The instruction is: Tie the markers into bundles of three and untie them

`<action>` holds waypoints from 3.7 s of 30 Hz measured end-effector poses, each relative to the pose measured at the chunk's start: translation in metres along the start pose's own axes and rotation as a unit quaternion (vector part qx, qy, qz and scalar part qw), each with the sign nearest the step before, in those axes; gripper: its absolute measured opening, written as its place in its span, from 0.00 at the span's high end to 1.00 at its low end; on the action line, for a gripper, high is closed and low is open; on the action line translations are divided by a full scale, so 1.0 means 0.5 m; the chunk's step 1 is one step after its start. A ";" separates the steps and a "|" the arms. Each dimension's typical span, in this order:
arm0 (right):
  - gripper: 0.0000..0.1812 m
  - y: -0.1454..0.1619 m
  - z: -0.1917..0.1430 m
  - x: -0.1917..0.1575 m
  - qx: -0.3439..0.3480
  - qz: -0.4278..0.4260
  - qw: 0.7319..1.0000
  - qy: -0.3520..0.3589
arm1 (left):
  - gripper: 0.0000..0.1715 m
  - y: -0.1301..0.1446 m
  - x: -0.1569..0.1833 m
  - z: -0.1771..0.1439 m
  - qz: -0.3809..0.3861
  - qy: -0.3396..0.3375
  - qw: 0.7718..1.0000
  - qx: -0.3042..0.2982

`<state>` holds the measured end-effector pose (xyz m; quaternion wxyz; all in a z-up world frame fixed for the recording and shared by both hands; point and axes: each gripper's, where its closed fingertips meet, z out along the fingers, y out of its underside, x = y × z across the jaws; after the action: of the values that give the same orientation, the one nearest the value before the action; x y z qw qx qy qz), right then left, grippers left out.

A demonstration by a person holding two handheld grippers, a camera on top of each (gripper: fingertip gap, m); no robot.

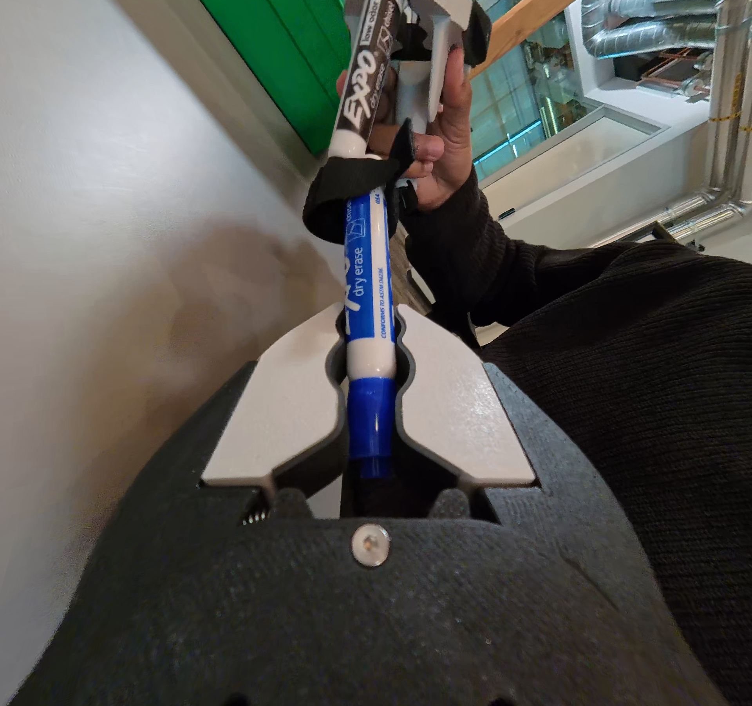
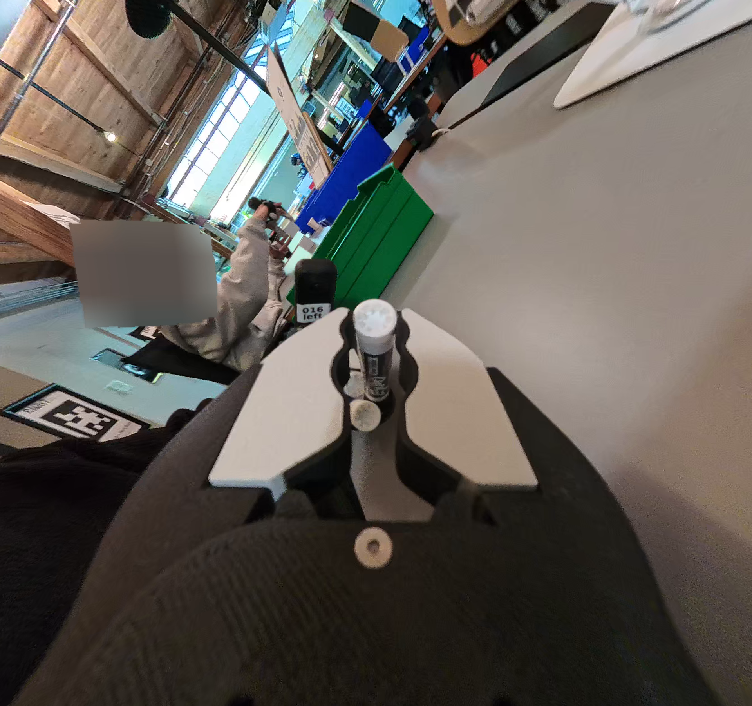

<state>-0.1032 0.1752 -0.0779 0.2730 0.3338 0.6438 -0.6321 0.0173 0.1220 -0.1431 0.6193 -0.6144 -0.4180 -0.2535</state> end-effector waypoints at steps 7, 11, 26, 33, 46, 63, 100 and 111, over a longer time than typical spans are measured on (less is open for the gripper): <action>0.89 -0.051 -0.029 -0.053 0.040 -0.130 0.989 0.055 | 0.89 -0.006 0.007 -0.004 0.002 0.018 1.000 0.013; 0.89 -0.108 -0.075 -0.089 0.100 -0.210 0.969 0.088 | 0.89 -0.005 0.008 -0.003 0.001 0.020 1.000 0.012; 0.89 -0.236 -0.417 0.151 0.033 -0.215 0.875 0.433 | 0.89 0.011 0.012 0.008 0.011 0.017 1.000 -0.014; 0.89 -0.203 -0.443 0.220 -0.049 -0.224 0.832 0.505 | 0.89 0.021 0.011 0.014 0.015 0.012 0.999 -0.028; 0.89 -0.223 -0.431 0.263 -0.021 -0.285 0.789 0.544 | 0.89 0.029 0.015 0.020 0.019 0.012 0.999 -0.038; 0.76 -0.230 -0.358 0.144 0.030 -0.255 0.882 0.394 | 0.89 0.028 0.013 0.021 0.026 0.002 0.999 -0.039; 0.99 0.129 0.032 -0.095 -0.140 -0.186 0.971 -0.045 | 0.89 -0.019 -0.024 -0.003 0.046 -0.091 0.995 0.021; 0.99 0.162 0.028 -0.115 -0.184 -0.247 0.948 -0.075 | 0.89 -0.044 -0.017 -0.014 0.023 -0.090 0.994 0.063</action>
<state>-0.0053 0.1545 -0.0854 0.2128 0.0595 0.7890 -0.5733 -0.0037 0.1108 -0.1375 0.6224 -0.6040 -0.4729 -0.1557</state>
